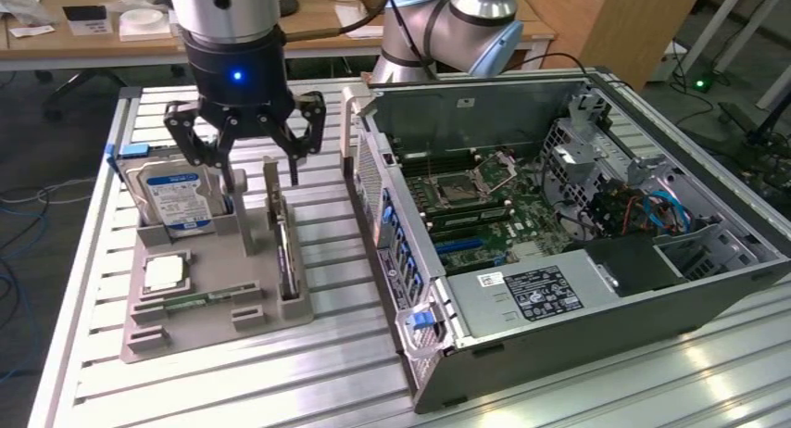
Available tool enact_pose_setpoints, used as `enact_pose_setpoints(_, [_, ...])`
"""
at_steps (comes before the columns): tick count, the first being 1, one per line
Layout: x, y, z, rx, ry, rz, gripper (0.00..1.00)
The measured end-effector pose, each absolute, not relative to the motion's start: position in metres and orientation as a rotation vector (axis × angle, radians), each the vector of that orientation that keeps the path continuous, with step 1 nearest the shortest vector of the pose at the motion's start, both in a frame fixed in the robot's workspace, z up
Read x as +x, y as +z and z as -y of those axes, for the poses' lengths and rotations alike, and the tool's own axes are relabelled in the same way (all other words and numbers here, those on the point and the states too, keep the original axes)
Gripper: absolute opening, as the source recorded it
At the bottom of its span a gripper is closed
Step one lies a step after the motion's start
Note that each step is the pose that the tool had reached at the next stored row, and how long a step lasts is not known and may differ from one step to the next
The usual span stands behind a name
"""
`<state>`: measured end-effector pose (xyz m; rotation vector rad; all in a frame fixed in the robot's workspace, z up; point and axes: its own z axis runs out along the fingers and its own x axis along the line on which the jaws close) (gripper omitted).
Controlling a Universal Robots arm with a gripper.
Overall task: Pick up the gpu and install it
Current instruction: 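Pick up the gpu and move the gpu toward the slot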
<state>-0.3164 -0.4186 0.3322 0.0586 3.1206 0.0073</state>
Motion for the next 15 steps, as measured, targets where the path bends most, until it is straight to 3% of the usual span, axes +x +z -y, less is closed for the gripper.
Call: enact_pose_setpoints(15, [-0.316,0.313,0.419,0.059,0.007,-3.121,0.71])
